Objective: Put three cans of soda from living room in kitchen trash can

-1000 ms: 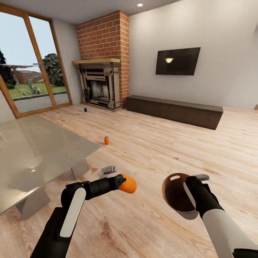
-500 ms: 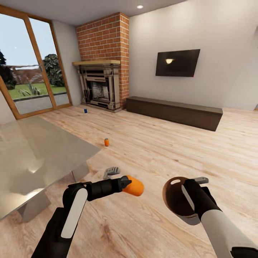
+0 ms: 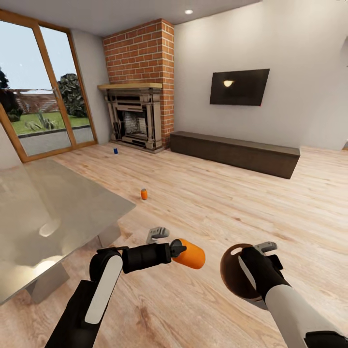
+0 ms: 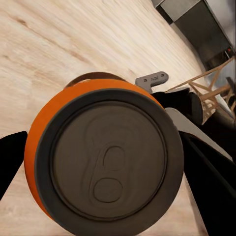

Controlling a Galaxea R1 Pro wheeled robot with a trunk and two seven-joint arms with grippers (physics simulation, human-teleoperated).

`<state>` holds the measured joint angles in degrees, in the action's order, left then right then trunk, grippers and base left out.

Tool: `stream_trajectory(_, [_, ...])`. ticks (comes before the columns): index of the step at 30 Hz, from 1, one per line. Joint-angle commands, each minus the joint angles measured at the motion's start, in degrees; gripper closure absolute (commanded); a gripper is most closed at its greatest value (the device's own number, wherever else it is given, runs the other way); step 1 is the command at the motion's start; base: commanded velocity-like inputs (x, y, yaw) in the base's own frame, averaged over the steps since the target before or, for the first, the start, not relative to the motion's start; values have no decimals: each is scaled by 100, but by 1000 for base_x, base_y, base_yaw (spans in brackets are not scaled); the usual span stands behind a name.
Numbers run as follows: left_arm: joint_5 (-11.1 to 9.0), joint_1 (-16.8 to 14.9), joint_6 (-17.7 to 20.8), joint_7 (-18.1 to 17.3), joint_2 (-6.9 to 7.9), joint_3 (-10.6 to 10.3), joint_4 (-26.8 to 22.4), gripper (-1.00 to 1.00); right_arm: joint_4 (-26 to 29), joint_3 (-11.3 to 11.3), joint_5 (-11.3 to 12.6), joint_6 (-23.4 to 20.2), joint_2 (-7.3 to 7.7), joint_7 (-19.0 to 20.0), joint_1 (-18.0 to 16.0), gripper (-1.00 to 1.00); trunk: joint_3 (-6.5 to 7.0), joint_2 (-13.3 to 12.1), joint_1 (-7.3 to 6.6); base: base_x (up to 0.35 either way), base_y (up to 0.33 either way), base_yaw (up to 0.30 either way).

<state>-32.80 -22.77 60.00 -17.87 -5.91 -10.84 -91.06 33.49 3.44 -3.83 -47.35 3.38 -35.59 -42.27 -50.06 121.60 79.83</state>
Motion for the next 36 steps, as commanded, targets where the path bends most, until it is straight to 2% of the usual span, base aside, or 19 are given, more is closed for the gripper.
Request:
stream_trajectory(1, [5, 0, 0, -9, 1, -44, 0, 100, -19, 36, -112, -37, -4, -49, -1, 100, 19, -41, -23, 0, 0, 0])
stream_trajectory(4, [-3, 0, 0, -18, 2, -100, 0, 100, -94, 71, -110, 133, -8, -114, -1, 100, 73, -162, -89, 0, 0, 0])
stream_trajectory(8, [-6, 0, 0, -22, 2, -131, 0, 100, -449, 110, -114, 727, -2, -156, -7, 100, 145, -322, -177, 0, 0, 0])
stream_trajectory(14, [-7, 0, 0, -21, -2, -145, 0, 100, -786, 247, -118, 1262, 36, -166, -9, 100, 252, -563, -308, 0, 0, 0])
stream_trajectory(20, [-7, 0, 0, -23, -9, -161, 0, 100, -911, 317, -118, 1361, 69, -167, -9, 100, 360, -804, -440, 0, 0, 0])
stream_trajectory(23, [-8, -4, 0, -24, -13, -316, 0, 100, -1009, 369, -118, 1392, 68, -168, -9, 100, 414, -924, -506, 0, 0, 0])
stream_trajectory(25, [-8, -2, 0, -22, -14, -391, 0, 100, -1181, 550, -118, 1640, 62, -168, -9, 100, 450, -1004, -550, 0, 0, 0])
stream_trajectory(29, [-8, -3, 0, -23, -9, -417, 3, 100, -1342, 706, -118, 1893, 72, -168, -9, 100, 522, -1164, -638, 0, 0, 0])
stream_trajectory(36, [-8, 0, 0, -24, -7, -435, 1, 100, -1409, 763, -105, 1979, 98, -168, -9, 100, 522, -1164, -638, 0, 0, 0])
